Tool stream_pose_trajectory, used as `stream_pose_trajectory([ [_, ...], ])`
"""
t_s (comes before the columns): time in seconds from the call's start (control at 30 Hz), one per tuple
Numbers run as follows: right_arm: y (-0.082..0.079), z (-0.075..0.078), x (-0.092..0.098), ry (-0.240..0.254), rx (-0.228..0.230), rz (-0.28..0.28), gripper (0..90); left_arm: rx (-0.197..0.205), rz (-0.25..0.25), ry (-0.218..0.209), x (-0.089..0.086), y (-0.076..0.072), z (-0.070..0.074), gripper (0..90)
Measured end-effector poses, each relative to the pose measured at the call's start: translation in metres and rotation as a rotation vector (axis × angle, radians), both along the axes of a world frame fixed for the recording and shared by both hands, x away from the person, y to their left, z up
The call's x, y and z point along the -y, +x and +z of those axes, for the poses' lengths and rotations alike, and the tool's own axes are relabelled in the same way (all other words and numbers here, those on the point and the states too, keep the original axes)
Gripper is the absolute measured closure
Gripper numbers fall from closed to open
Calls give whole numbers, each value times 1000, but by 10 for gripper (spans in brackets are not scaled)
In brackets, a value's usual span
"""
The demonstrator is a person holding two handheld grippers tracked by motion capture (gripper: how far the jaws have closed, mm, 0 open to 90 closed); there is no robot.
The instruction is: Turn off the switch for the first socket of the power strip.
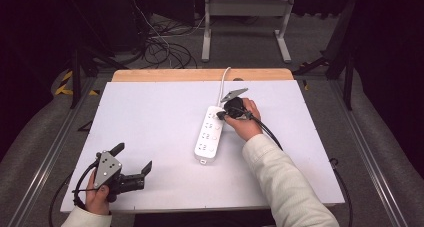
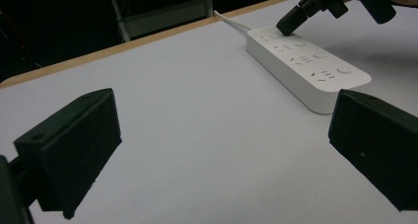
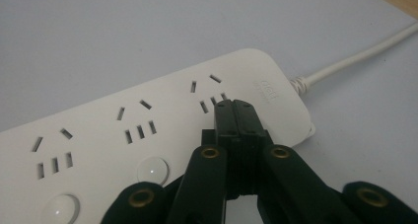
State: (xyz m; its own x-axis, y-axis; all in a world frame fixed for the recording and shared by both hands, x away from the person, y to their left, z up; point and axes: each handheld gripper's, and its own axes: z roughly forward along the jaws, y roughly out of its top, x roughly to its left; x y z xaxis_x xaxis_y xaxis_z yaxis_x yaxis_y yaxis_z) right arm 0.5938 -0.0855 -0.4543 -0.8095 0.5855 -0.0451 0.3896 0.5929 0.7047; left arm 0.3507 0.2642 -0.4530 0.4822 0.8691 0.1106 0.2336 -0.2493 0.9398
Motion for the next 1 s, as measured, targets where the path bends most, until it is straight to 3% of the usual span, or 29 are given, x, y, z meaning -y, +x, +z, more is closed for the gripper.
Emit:
stream_pose_trajectory([
  [0.2,0,0,-2,-5,-7,-12,900,-2,-4,0,1,0,0,0],
  [0.3,-2,5,-3,-14,12,-12,900,-1,-2,-7,0,1,0,0],
  [0.37,-5,12,-2,54,28,-1,900,0,-2,-6,0,1,0,0],
  [0.57,-12,29,-5,70,67,15,900,-1,-6,2,1,1,0,0],
  [1.0,-22,43,-1,110,105,35,900,-1,-5,2,2,1,0,0],
])
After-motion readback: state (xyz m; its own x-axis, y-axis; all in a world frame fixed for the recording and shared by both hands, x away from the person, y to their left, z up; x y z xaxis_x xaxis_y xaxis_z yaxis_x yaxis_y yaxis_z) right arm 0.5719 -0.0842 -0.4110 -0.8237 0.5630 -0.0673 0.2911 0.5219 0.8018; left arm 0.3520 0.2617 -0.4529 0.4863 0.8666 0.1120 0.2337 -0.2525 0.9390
